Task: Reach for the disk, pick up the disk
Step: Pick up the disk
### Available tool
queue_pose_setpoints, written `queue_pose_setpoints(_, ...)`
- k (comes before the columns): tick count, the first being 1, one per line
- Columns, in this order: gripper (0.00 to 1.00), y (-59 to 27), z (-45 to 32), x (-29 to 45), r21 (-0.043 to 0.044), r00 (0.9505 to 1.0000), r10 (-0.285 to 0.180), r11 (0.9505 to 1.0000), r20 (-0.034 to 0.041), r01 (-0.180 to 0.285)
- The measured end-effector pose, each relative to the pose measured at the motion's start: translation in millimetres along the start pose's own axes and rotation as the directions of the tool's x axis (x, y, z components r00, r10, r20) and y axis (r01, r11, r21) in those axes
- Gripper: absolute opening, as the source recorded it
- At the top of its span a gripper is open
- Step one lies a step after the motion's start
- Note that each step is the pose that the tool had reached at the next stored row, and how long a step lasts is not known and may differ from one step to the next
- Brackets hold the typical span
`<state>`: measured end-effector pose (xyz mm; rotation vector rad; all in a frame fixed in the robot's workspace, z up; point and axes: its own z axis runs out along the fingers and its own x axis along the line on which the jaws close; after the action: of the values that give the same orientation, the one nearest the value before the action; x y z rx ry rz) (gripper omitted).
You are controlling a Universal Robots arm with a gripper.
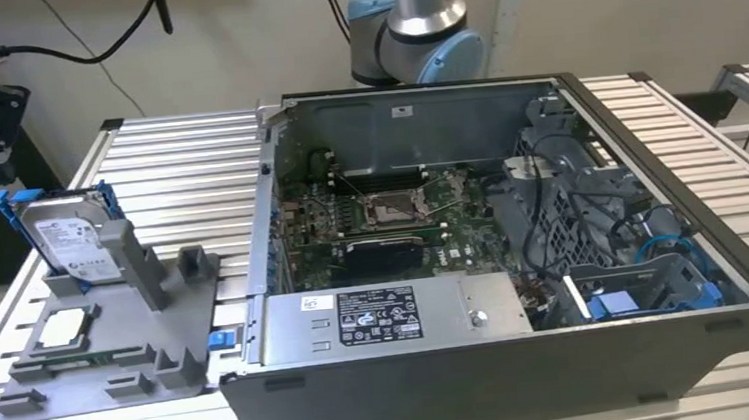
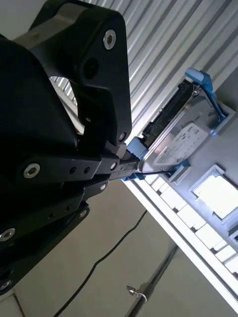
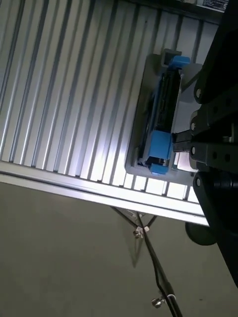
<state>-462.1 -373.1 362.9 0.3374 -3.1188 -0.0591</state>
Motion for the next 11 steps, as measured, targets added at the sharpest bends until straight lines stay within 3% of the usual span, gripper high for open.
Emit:
queue_pose_setpoints(6,0.0,0.0,0.0,0.0,-0.0001,0.9973,-0.074,0.9973,-0.0028,0.074)
queue_pose_setpoints(11,0.0,0.0,0.0,0.0,-0.0005,0.9884,-0.152,0.9884,-0.0058,0.152)
